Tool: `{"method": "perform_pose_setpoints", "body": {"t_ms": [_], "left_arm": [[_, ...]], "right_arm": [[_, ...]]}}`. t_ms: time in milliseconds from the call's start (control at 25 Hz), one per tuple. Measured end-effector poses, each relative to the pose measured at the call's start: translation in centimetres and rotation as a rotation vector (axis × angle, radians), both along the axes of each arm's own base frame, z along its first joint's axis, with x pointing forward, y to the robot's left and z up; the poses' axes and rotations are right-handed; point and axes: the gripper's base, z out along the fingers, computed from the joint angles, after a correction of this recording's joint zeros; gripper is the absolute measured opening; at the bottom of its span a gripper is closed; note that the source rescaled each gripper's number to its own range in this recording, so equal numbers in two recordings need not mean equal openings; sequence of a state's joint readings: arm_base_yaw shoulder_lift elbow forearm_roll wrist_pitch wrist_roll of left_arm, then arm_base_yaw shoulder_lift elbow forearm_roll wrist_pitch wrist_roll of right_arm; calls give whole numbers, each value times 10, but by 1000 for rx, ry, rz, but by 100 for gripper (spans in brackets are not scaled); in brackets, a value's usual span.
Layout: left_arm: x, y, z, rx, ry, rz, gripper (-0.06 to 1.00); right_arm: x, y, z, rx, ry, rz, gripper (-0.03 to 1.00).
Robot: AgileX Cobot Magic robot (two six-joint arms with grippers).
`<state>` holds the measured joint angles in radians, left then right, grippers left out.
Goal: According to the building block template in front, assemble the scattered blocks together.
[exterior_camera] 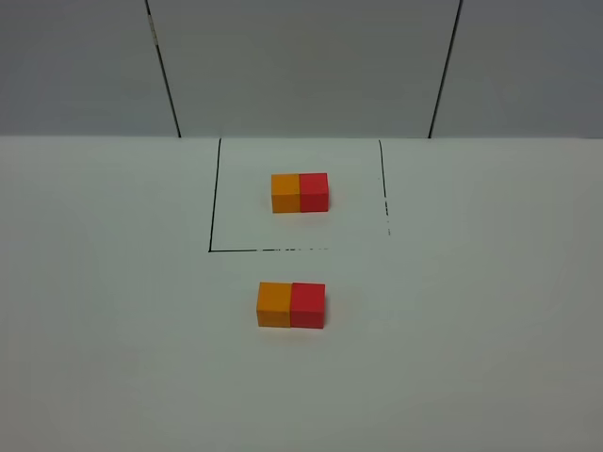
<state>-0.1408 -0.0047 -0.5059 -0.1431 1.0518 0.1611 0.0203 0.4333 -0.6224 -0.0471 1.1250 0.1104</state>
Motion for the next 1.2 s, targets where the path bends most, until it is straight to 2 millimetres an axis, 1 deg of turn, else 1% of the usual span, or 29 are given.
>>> {"method": "perform_pose_setpoints", "body": {"t_ms": [240,440,480,680,760,880,1200], "left_arm": [[0,0,0,-16,5,11,60],[0,0,0,-20,6,13,60],[0,0,0,-20,6,13,60],[0,0,0,-21,6,13,60],[0,0,0,-21,7,17,60],[0,2,0,-19,7,34,60],[1,6,0,-26,13,101,60]], "right_arm": [[-21,3,3,-20,-130,74,100],[-34,4,-17,-13,-182,100,99],[-36,4,-19,-16,-199,102,99],[-54,3,-18,-20,-321,104,93],[-58,3,-20,-20,-354,104,90],[-61,2,-21,-19,-378,103,89],[-61,2,-21,-15,-379,64,87]]}}
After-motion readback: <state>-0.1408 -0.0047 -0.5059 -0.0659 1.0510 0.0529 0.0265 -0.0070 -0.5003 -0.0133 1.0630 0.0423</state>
